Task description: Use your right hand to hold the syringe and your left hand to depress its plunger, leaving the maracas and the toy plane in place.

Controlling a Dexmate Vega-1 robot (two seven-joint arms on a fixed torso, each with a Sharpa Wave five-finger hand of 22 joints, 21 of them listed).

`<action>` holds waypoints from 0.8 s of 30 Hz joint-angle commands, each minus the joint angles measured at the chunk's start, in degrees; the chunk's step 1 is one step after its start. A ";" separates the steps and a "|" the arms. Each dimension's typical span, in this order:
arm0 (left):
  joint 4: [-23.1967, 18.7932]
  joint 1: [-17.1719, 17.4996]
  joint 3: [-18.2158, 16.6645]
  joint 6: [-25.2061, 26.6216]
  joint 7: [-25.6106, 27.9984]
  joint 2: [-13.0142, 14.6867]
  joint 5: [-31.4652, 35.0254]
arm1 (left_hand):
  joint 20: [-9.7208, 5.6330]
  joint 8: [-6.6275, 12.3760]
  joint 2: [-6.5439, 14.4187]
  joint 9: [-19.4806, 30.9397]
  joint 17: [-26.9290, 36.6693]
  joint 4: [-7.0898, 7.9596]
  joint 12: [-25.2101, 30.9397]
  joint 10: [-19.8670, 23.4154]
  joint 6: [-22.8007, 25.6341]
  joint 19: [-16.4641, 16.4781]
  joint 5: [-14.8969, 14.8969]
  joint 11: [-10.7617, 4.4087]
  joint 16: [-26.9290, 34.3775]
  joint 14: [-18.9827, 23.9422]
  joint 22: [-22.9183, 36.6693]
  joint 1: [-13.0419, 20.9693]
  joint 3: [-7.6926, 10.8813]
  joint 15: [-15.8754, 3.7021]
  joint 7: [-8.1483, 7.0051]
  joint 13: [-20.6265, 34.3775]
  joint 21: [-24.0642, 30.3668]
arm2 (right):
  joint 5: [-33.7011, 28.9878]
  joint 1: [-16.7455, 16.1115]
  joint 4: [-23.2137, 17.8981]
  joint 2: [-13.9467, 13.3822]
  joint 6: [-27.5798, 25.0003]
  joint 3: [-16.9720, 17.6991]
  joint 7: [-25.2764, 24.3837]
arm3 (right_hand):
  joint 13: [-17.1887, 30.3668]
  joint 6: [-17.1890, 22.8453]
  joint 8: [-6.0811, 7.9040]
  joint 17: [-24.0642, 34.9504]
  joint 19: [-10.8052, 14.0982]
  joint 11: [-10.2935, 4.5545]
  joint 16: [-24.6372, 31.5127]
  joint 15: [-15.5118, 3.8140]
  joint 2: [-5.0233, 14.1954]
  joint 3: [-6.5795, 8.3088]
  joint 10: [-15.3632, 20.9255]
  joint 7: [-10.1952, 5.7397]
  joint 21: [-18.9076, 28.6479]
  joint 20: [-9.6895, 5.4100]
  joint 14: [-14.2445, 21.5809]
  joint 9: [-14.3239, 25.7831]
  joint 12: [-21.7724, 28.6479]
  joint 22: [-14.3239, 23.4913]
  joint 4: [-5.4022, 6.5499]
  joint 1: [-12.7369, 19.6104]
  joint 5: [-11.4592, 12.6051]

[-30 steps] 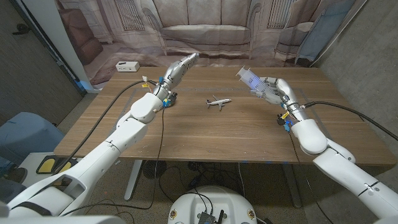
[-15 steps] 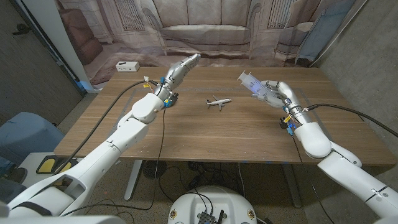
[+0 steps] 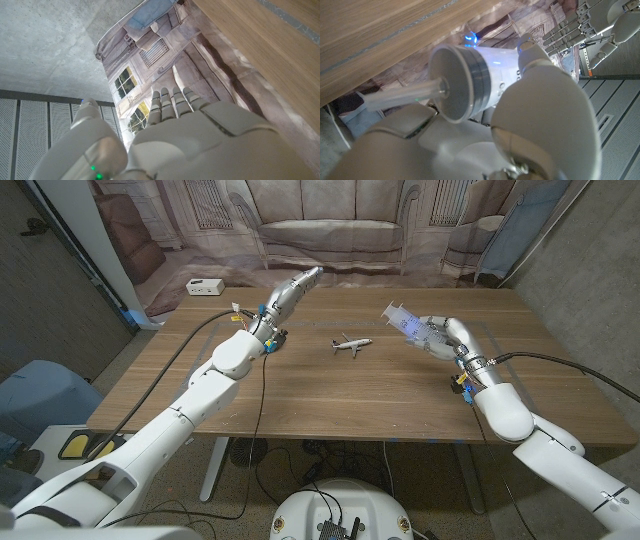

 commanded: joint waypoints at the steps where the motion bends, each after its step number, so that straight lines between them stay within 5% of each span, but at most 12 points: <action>1: -0.24 0.24 -0.11 0.04 -0.09 0.23 -0.06 | 0.50 -0.03 0.04 0.09 0.17 -0.04 0.06 0.26 0.60 -0.04 -0.01 -0.12 0.02 0.02 0.27 0.37 -0.22 0.17 0.13 0.11 0.03 | -2.92 -0.89 -0.58 -0.52 -1.75 -0.66 -0.74 | 0.14 1.86 0.17 0.28 -0.54 -0.75 -0.09 -2.18 9.63 10.97 0.88 -1.86 0.39 -3.74 -0.55 0.24 0.31 0.03 10.70 -8.04 0.30; 24: 0.31 -0.06 0.10 0.14 -0.08 -0.05 0.06 | 0.50 -0.07 0.14 0.09 0.17 -0.04 0.07 0.28 0.62 -0.16 -0.02 -0.05 -0.01 -0.05 0.27 0.46 -0.18 0.24 0.12 0.11 0.01 | -9.62 -1.26 -1.35 -1.61 -5.46 -2.85 -3.17 | -0.10 1.92 0.15 0.20 -1.93 -1.81 -1.05 -1.89 9.35 10.87 -0.12 -2.96 0.00 -3.24 -2.65 0.23 -0.22 -0.13 10.63 -8.63 0.32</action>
